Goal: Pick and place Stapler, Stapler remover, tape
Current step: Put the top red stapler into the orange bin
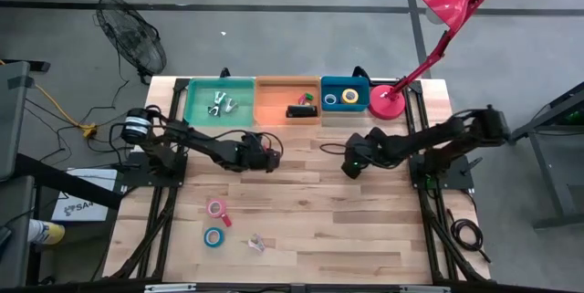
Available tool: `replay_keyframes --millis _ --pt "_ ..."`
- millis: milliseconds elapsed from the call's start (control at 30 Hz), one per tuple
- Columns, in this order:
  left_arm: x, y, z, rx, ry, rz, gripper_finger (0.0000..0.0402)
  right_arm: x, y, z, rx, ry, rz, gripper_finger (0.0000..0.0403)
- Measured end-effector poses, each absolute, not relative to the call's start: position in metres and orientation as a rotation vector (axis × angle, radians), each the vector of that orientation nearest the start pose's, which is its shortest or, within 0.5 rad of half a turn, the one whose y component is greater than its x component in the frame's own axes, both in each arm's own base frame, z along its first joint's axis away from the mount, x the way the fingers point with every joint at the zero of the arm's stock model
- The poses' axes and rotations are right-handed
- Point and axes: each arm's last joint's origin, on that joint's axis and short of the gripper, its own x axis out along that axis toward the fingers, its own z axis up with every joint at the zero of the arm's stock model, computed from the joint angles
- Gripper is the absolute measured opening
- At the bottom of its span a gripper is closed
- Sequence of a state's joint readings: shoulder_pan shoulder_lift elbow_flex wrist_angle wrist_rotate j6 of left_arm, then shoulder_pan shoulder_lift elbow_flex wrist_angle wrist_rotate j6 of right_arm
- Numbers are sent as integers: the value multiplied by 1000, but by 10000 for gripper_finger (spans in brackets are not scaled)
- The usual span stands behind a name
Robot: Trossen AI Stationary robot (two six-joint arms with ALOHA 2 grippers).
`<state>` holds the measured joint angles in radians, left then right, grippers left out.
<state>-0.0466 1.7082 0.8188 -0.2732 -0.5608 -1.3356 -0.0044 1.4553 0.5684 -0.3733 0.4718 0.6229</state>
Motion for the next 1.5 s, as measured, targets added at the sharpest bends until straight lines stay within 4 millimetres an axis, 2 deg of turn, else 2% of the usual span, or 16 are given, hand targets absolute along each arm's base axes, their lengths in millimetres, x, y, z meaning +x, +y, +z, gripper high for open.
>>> replay_keyframes --millis 200,433,767,1167,1500 --pt "296 2 120 -813 597 1112 289 208 -14 134 265 923 -707 231" --pt "303 2 128 -799 624 1108 283 209 -14 145 234 847 -669 231" --pt "305 1 124 -808 683 1087 225 211 -14 146 238 828 -665 231" --pt "304 0 123 -833 730 1067 188 211 -14 146 241 829 -661 231" --pt "303 -1 122 -845 766 1055 139 211 -14 146 241 829 -661 231"
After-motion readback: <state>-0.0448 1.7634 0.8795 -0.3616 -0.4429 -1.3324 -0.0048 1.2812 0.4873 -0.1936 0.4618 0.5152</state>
